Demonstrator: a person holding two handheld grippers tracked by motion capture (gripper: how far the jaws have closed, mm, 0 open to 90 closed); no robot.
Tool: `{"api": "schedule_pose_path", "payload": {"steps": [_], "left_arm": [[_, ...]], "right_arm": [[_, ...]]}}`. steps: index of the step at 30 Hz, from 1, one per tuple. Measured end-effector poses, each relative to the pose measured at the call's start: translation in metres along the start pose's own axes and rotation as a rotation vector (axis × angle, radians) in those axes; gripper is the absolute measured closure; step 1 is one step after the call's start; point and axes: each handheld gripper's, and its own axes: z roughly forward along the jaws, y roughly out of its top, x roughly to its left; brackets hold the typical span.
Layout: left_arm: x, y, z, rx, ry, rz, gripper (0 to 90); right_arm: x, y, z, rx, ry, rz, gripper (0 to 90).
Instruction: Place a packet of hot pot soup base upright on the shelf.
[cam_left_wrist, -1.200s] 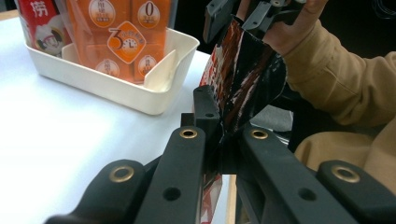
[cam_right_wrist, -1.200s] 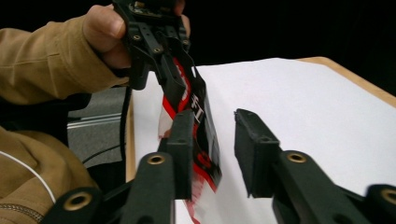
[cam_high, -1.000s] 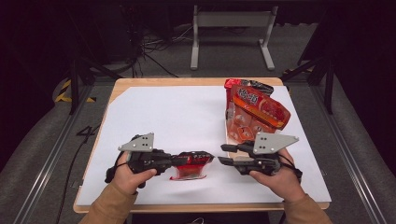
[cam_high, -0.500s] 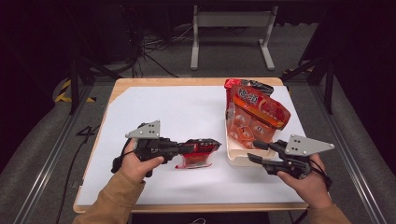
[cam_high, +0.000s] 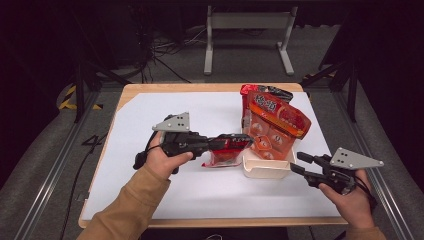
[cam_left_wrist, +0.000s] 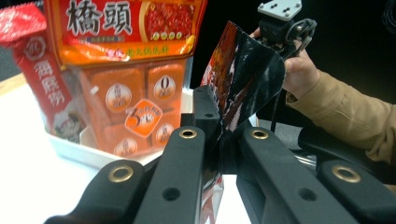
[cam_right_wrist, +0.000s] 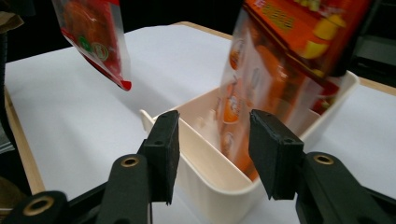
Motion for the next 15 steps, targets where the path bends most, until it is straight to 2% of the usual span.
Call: {"api": "schedule_pose_path", "payload": {"steps": [6, 9, 15], "left_arm": [[0.005, 0.012, 0.016, -0.006, -0.013, 0.012, 89.6], [0.007, 0.016, 0.022, -0.010, -0.019, 0.010, 89.7], [0.010, 0.021, 0.032, -0.021, -0.031, 0.010, 89.6]], "right_arm": [[-0.014, -0.010, -0.008, 0.020, -0.072, 0.042, 53.7], [-0.021, -0.015, -0.009, 0.030, -0.094, 0.069, 53.6], [-0.033, -0.027, -0.009, 0.078, -0.167, 0.112, 51.2]]}}
